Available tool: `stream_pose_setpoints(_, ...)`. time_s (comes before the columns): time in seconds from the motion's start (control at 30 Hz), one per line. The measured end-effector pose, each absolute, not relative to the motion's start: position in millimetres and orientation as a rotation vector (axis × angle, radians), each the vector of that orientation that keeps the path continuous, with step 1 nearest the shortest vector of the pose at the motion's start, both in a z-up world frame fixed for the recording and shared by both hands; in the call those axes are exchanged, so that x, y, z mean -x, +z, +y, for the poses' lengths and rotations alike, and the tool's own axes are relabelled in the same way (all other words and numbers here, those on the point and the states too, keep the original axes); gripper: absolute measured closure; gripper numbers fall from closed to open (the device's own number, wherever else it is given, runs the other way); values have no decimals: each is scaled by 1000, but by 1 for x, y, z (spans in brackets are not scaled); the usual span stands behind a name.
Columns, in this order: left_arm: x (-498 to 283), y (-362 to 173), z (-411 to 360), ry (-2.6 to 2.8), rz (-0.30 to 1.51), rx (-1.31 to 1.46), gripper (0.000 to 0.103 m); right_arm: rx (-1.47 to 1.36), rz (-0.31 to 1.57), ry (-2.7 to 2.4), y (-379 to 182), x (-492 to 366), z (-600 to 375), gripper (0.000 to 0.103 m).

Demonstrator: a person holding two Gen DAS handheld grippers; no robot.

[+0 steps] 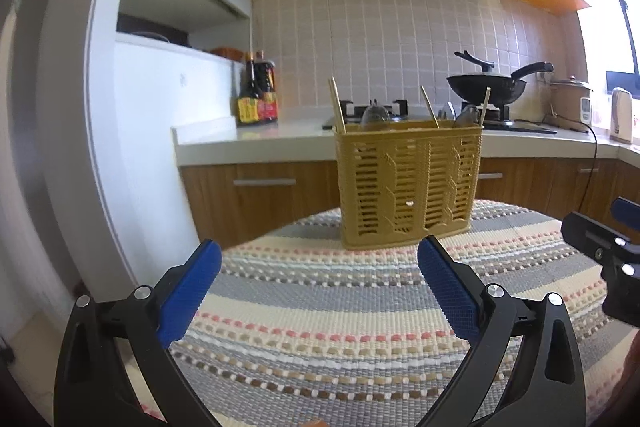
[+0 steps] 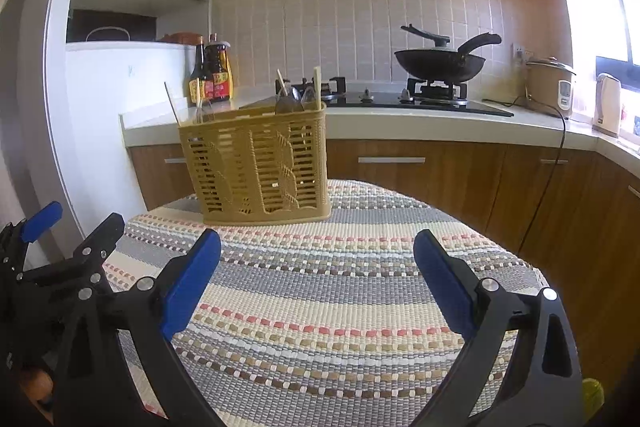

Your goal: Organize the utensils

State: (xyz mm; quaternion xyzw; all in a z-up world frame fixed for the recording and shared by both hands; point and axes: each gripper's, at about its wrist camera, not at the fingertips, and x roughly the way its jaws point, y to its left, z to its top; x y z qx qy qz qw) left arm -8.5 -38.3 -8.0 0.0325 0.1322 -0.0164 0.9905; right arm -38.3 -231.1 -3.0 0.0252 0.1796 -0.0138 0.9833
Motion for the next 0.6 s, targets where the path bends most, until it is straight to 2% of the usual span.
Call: stream_pose_setpoints(0.6, 7, -10, -36, -40, 267, -48, 7, -45, 411, -68, -12, 26, -234, 10)
